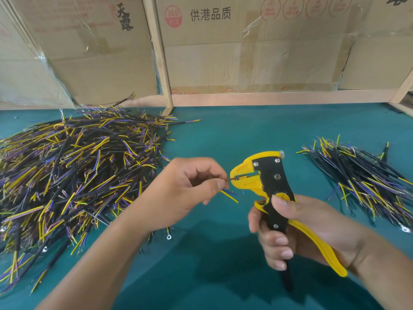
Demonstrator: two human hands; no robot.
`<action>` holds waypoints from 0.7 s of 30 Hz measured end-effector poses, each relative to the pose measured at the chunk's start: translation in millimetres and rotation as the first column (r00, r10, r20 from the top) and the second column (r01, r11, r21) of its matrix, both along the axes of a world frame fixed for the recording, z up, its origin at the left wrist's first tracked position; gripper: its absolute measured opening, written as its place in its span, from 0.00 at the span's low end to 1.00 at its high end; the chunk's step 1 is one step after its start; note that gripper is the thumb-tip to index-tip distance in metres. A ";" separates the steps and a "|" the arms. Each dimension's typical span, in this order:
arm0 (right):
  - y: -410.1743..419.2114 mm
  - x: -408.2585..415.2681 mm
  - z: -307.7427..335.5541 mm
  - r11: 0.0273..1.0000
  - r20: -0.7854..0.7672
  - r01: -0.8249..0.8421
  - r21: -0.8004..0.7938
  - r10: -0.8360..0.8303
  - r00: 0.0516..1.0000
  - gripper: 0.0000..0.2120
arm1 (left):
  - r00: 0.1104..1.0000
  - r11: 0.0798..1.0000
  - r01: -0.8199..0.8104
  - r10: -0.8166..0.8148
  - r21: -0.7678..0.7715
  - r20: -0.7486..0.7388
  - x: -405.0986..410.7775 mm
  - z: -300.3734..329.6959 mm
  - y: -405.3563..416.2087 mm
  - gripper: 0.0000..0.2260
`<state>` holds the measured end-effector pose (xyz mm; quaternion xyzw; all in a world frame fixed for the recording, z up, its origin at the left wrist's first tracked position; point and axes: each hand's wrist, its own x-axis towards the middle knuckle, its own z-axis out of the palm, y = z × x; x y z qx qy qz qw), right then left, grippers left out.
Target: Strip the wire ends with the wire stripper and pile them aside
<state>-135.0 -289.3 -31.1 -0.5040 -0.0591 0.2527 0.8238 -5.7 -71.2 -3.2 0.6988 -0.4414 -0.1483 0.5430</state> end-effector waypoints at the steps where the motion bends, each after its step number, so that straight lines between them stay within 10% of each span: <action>1: 0.7 -0.1 0.4 1.000 -0.002 0.000 0.026 0.000 1.000 0.24 | 1.000 1.000 0.003 -0.003 -0.005 -0.002 -0.1 0.0 -0.1 0.09; 21: 7.6 -1.0 3.8 0.979 0.001 0.172 -0.106 -0.173 0.985 0.27 | 0.995 0.989 0.032 -0.046 0.145 0.093 10.4 3.9 14.5 0.09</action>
